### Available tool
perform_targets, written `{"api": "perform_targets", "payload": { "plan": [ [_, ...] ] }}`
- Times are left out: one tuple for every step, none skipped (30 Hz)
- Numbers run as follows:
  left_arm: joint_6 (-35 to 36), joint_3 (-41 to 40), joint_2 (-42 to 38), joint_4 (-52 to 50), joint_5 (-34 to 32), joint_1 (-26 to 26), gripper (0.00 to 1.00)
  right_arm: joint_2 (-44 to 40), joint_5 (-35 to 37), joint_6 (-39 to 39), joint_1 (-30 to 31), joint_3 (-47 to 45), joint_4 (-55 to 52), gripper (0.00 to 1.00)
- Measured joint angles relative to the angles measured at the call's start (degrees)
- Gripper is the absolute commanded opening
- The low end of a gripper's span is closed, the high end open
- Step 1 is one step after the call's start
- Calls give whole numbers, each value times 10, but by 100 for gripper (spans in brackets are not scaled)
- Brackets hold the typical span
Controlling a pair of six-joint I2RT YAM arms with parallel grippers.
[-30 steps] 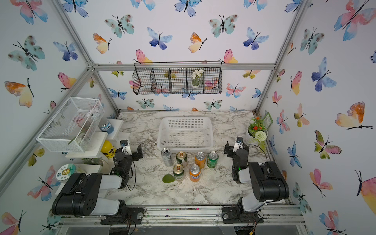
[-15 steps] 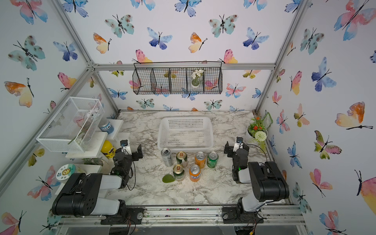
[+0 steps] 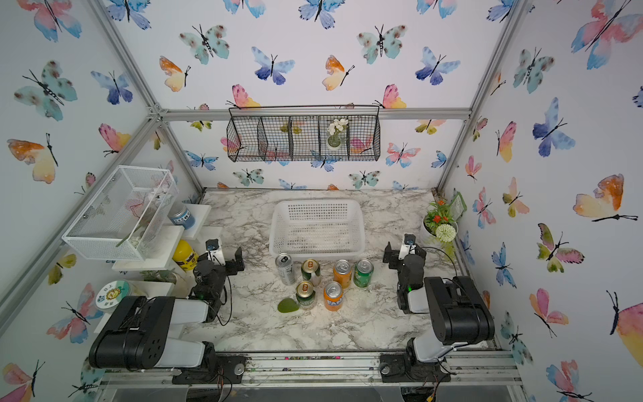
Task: Take out the drinks from the basket
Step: Reset both arms
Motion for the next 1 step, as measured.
{"api": "perform_targets", "payload": {
  "plan": [
    [0,0,0,0,0,0,99,0,0,0,0,0,0,99]
  ]
}}
